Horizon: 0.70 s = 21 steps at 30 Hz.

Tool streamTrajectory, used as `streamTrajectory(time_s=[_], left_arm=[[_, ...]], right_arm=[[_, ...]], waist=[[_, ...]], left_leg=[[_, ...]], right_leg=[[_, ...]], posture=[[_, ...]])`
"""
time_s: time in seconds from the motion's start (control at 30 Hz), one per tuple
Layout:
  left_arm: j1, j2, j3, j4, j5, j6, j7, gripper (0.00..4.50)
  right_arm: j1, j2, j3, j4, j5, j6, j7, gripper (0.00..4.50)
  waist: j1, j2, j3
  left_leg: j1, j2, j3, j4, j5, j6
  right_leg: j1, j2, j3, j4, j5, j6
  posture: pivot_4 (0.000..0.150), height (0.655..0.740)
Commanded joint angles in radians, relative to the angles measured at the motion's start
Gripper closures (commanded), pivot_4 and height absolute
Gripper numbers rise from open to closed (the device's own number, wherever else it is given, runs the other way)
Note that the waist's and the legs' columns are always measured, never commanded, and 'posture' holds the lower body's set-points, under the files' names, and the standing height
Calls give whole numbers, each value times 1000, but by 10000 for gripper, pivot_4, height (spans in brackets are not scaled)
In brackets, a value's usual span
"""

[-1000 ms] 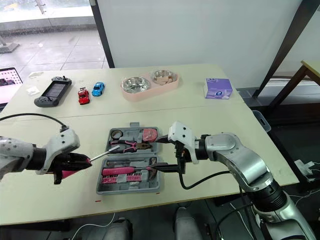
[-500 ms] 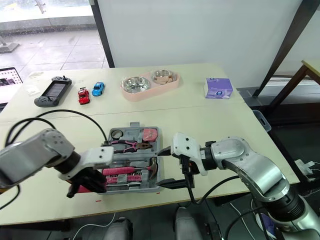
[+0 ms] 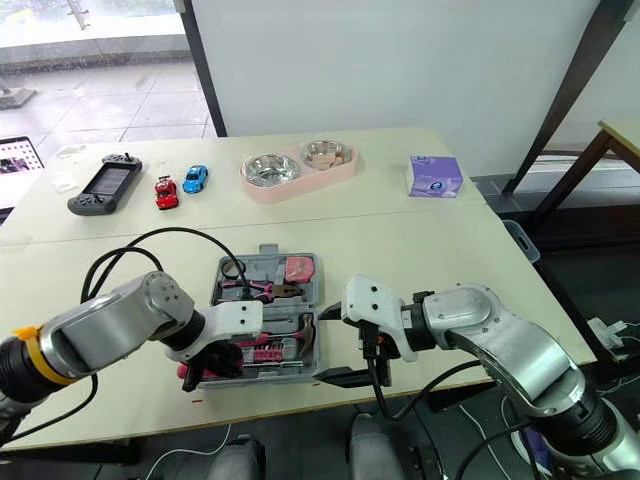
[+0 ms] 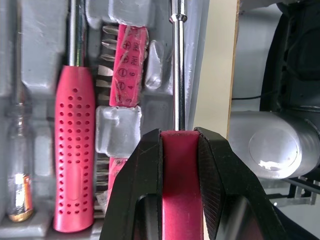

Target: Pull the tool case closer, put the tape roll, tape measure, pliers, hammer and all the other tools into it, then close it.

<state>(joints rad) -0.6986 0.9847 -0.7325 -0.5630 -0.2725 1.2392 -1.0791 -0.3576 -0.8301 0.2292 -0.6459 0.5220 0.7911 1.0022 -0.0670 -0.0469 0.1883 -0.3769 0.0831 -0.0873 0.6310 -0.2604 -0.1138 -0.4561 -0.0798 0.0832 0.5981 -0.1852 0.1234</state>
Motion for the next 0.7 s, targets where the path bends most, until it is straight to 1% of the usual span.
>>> streamTrajectory(time_s=[0.03, 0.23, 0.4, 0.7], left_arm=[[9, -8, -4, -17, 4, 7, 26, 40410], [22, -43, -22, 3, 13, -11, 58, 40410], [33, -50, -21, 9, 9, -29, 64, 40410], [34, -85, 1, 41, 19, -70, 94, 40410]], right_arm=[[4, -12, -2, -38, -3, -11, -5, 0], [11, -16, -5, -39, -3, -10, -6, 0], [11, -19, -8, -42, 1, -6, -5, 0], [10, -27, -1, -42, -1, -3, -5, 0]], waist=[[1, 0, 0], [4, 0, 0], [6, 0, 0], [19, 0, 0]], left_leg=[[0, 0, 0, 0, 0, 0], [0, 0, 0, 0, 0, 0], [1, 0, 0, 1, 0, 0], [2, 0, -1, 1, 0, 0]], right_leg=[[0, 0, 0, 0, 0, 0], [1, 0, 0, 0, 0, 0], [2, 0, 0, 0, 0, 0], [3, 0, 0, 0, 0, 0]], posture=[[1500, 7387], [1500, 7387], [1500, 7387], [1500, 7387]])
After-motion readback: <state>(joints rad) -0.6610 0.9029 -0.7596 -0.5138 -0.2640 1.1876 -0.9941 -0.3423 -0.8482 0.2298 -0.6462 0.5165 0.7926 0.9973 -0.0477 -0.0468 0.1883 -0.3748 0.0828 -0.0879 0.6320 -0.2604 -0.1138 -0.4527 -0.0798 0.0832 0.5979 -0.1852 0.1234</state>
